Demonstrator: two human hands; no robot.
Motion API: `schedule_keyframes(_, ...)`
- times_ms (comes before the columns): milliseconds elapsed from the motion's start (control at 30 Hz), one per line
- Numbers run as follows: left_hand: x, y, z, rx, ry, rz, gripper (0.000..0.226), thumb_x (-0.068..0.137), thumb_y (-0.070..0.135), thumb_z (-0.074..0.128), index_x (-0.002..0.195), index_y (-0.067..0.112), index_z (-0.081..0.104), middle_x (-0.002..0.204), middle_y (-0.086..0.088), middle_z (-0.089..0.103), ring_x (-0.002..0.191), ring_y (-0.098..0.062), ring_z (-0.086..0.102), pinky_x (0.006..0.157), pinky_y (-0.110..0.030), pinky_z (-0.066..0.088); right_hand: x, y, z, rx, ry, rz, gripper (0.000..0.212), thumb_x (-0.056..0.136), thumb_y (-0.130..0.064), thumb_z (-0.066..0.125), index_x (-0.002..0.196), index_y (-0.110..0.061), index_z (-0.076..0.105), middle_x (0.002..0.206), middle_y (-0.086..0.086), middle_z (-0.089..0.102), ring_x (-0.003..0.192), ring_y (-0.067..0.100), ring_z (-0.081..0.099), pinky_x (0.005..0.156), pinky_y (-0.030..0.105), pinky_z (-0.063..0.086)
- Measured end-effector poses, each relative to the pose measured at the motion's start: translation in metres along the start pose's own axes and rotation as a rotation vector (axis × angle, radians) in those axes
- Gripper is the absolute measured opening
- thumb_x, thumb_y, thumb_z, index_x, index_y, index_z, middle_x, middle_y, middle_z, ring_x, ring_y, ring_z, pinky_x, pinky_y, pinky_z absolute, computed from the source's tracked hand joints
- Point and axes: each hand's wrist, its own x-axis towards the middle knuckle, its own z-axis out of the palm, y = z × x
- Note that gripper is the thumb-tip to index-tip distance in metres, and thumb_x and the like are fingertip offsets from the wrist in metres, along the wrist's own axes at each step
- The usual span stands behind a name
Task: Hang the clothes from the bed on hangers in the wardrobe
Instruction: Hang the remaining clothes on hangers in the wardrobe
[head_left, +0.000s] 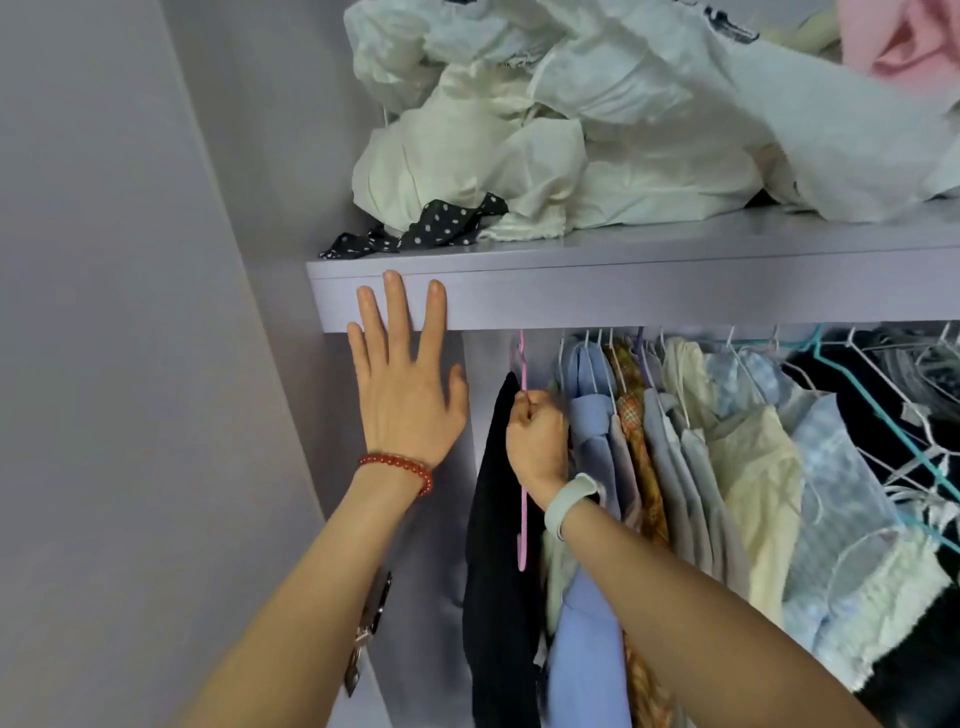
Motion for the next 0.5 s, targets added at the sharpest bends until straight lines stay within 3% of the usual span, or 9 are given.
schedule_keyframes(167, 0.000, -0.007, 0.009, -0.013, 0.059, 0.031, 0.075, 0.078, 0.022, 0.047, 0.145, 0.021, 0.014, 0.152, -0.019, 0.009, 0.139, -0.038, 0.001, 0.112, -0.050, 0.006, 0.035, 0.011, 0.016, -0.084, 0.068, 0.135, 0.023, 0.092, -0.008, 0.040, 0.095, 0.005, 0.058, 0.096, 0.028, 0.062, 0.089, 0.040, 0.059, 0.070, 0.038, 0.044)
schedule_keyframes(333, 0.001, -0.007, 0.010, -0.029, 0.075, 0.023, 0.077, 0.077, 0.018, 0.053, 0.145, 0.020, 0.016, 0.151, -0.021, 0.013, 0.139, -0.038, 0.003, 0.112, -0.050, 0.007, 0.022, 0.033, 0.012, -0.182, 0.042, 0.060, 0.025, 0.095, -0.015, 0.039, 0.093, 0.003, 0.056, 0.092, 0.026, 0.062, 0.085, 0.039, 0.058, 0.061, 0.032, 0.034)
schedule_keyframes(500, -0.015, 0.000, 0.008, -0.148, 0.063, -0.041, 0.075, 0.076, 0.015, 0.049, 0.144, 0.021, 0.019, 0.153, -0.017, 0.012, 0.140, -0.034, 0.002, 0.111, -0.053, 0.009, 0.013, 0.038, -0.020, -0.227, -0.084, -0.018, 0.031, 0.093, -0.009, 0.041, 0.123, -0.002, 0.045, 0.109, 0.022, 0.060, 0.101, 0.037, 0.056, 0.078, 0.034, 0.042)
